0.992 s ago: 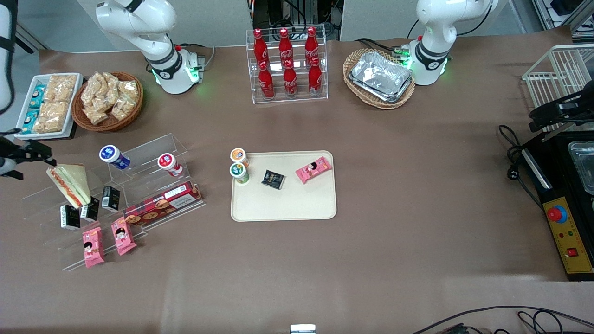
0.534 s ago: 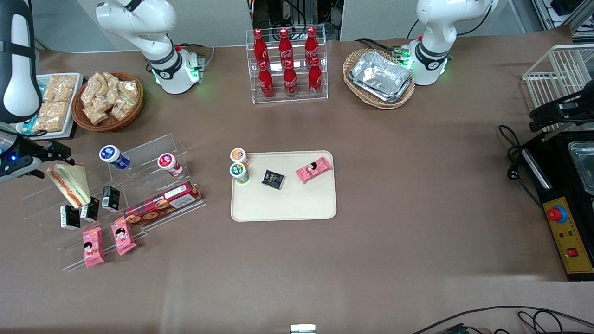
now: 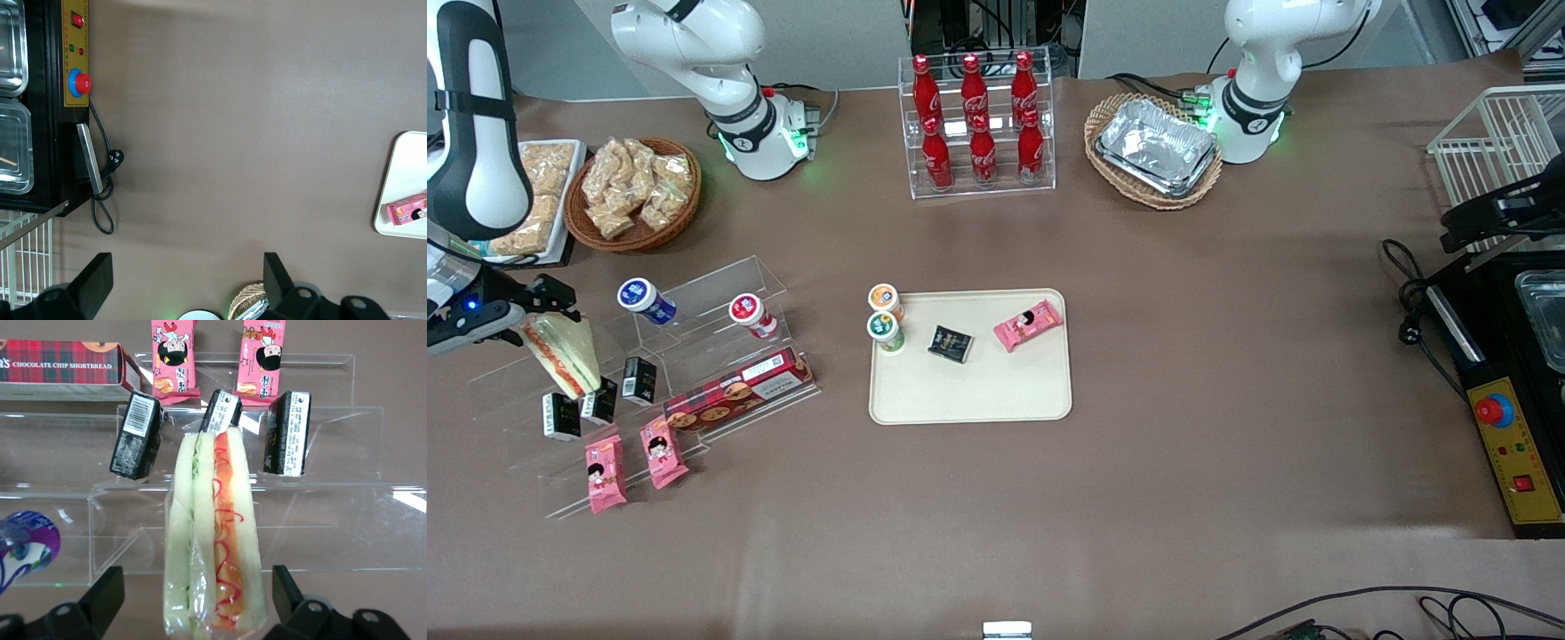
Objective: Place sandwich on tray
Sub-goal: 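Lower the right gripper over the sandwich and close on its wrapper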
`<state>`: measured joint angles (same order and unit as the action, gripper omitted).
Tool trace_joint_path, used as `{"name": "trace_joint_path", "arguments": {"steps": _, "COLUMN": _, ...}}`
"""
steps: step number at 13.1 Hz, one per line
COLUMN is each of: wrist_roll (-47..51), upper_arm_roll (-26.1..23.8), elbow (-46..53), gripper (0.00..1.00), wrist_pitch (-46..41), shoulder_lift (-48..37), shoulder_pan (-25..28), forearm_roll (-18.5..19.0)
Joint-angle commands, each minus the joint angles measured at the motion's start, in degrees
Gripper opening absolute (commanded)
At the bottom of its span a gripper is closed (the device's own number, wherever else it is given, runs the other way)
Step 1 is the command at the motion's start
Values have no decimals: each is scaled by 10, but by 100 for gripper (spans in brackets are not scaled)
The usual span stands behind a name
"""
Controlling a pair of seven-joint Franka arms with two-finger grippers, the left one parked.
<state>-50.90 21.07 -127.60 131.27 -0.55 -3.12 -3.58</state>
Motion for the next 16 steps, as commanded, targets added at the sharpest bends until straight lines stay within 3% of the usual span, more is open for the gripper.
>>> {"name": "trace_joint_path", "arguments": {"steps": 1, "wrist_roll": -15, "upper_arm_roll": 0, "elbow": -10, "gripper": 87, "wrist_pitch": 22, "shoulder_lift": 4, "shoulder_pan": -6, "forearm_roll": -9}}
{"name": "trace_joint_path", "arguments": {"steps": 3, "wrist_roll": -20, "upper_arm_roll": 0, "elbow": -9, "gripper": 72, "wrist_pitch": 23, "shoulder_lift": 5, "shoulder_pan": -6, "forearm_roll": -10}}
{"name": "trace_joint_path", "arguments": {"steps": 6, "wrist_roll": -17, "upper_arm_roll": 1, "elbow": -8, "gripper": 39, "wrist_pitch": 22, "shoulder_lift": 2, "shoulder_pan": -7, "forearm_roll": -11}}
{"name": "trace_joint_path", "arguments": {"steps": 9, "wrist_roll": -14, "upper_arm_roll": 1, "elbow": -2, "gripper": 17, "wrist_pitch": 14, "shoulder_lift": -7, "shoulder_pan": -17, "forearm_roll": -11}}
{"name": "trace_joint_path", "arguments": {"steps": 11, "wrist_roll": -6, "upper_arm_roll": 2, "elbow": 18, "gripper": 8, "wrist_pitch": -19, "shoulder_lift": -20, "shoulder_pan": -18, "forearm_roll": -12}}
{"name": "trace_joint_path", "arguments": {"steps": 16, "wrist_roll": 220, "upper_arm_roll": -8, "elbow": 107, "gripper": 7, "wrist_pitch": -166, "shoulder_lift": -33, "shoulder_pan": 6, "forearm_roll": -15}}
